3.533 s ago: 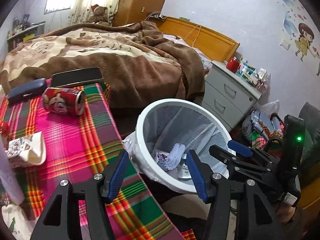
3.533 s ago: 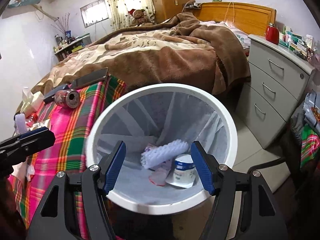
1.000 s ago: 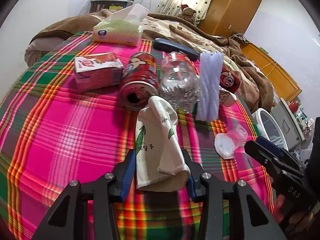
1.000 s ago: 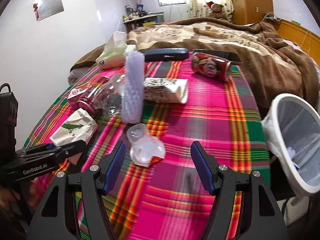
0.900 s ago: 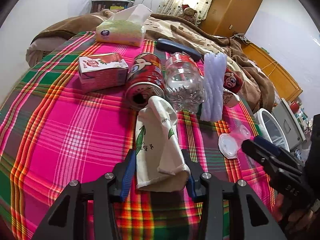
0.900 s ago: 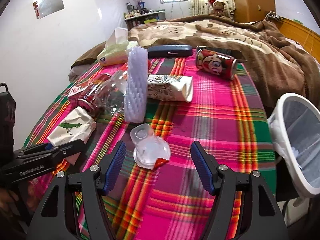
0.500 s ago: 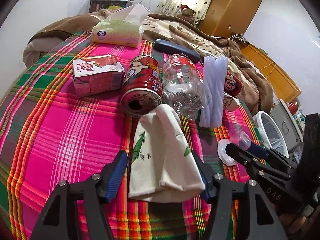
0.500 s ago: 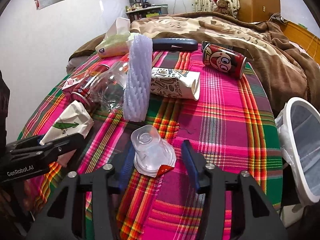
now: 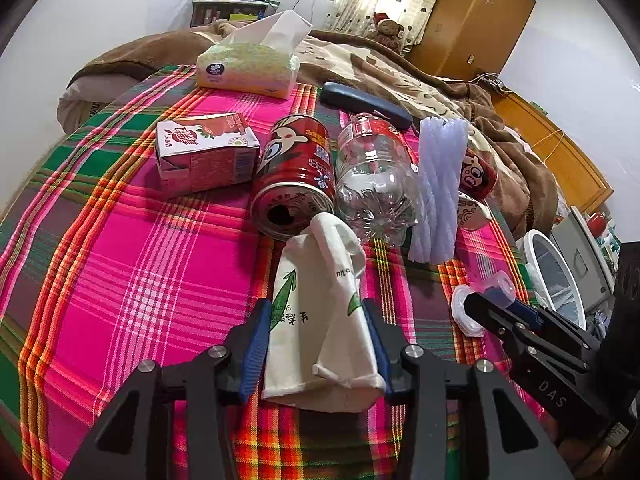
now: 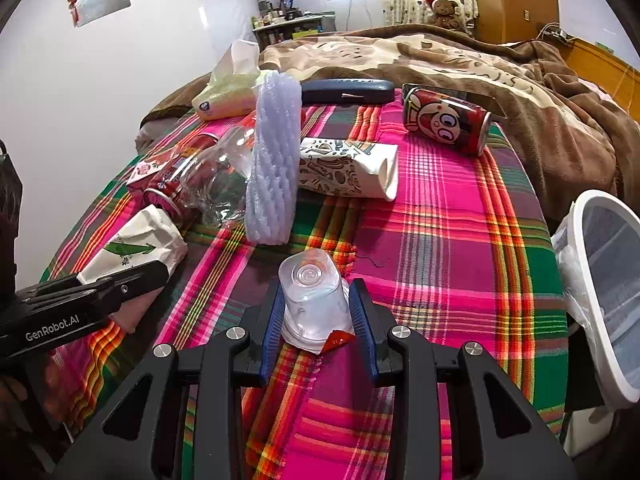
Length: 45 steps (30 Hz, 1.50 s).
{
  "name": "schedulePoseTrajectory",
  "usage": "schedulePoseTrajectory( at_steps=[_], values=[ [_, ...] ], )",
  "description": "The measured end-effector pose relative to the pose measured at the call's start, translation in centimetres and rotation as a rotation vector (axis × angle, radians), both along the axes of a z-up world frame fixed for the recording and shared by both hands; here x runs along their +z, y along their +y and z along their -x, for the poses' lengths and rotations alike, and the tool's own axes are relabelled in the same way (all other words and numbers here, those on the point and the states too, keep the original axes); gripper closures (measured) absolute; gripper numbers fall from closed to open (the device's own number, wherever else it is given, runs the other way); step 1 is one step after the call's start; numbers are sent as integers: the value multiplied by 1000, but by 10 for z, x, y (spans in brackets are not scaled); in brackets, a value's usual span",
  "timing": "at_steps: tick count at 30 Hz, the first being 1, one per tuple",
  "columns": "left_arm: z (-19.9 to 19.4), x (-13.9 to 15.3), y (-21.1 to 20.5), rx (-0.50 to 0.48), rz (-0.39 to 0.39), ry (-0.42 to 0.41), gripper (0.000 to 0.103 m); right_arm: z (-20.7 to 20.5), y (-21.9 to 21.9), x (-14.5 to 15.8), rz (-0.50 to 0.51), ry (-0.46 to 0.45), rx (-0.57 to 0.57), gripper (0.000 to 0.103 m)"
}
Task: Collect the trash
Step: 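Lift the paper bag with the left tool while the right tool lifts the clear cup, then carry the paper bag with the left tool while the right tool carries the cup over the bin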
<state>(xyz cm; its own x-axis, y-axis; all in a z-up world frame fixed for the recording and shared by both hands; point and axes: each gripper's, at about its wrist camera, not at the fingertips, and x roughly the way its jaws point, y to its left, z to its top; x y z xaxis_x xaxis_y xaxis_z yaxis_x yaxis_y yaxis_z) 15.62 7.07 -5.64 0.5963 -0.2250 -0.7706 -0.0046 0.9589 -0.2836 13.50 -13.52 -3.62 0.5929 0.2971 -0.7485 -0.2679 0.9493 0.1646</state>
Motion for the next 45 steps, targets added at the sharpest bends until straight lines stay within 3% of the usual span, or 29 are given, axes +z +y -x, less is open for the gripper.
schedulePoseTrajectory(
  at_steps=[11,22,45],
  values=[
    [9,10,-5,-6,-6,-21,62,5,-7,6,-33,-27,-22,69],
    [21,41,-22,-48,-21,-93,62,11,-26,20,-70,-68,-62,69],
    [18,88,-142,-284,-44,-211,62,32,-129,52,-77,-179,-279,69]
  ],
)
